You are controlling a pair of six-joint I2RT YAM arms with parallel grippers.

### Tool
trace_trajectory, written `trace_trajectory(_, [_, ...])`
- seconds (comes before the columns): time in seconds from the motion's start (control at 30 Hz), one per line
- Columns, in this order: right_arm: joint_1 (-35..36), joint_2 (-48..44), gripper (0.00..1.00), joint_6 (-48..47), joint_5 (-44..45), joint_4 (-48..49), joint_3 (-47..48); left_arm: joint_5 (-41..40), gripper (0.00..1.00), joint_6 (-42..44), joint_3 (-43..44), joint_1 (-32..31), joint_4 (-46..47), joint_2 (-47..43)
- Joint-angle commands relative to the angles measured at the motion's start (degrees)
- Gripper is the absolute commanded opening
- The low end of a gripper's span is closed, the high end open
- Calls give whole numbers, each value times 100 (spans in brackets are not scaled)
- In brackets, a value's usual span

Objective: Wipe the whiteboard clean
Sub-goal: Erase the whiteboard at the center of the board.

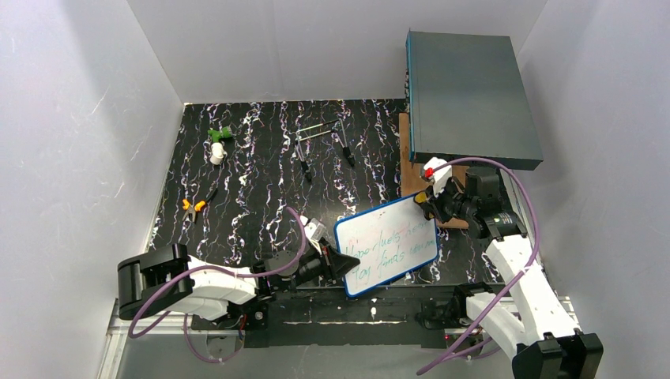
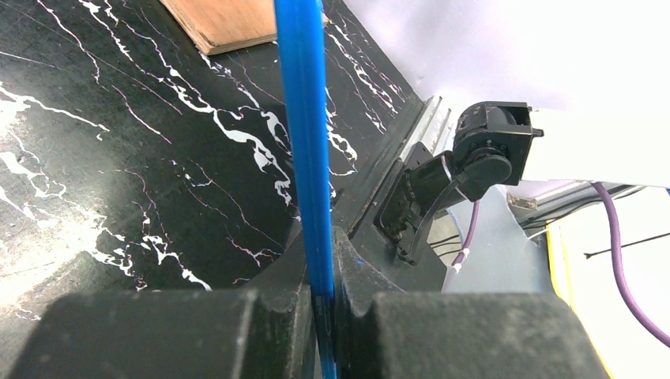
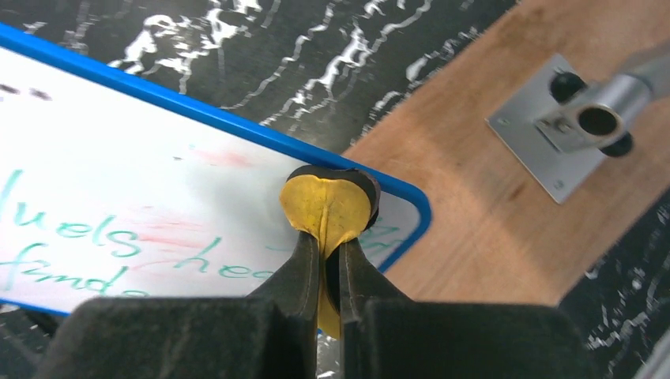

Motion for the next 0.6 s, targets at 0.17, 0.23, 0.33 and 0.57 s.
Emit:
trace_trajectory(0.17, [190, 146, 1, -100, -2493, -507, 391, 854, 0, 197, 311, -110, 484, 245])
trace_trajectory(0.23, [293, 181, 1, -229, -2670, -625, 386, 856, 0, 189, 340, -110, 491, 291])
trace_trajectory(0.33, [393, 182, 1, -332, -2833, -755, 389, 856, 0, 173, 367, -110, 460, 310])
trace_trajectory(0.57, [400, -14, 1, 590, -685, 84, 191, 856, 0, 176, 422, -110, 381, 312])
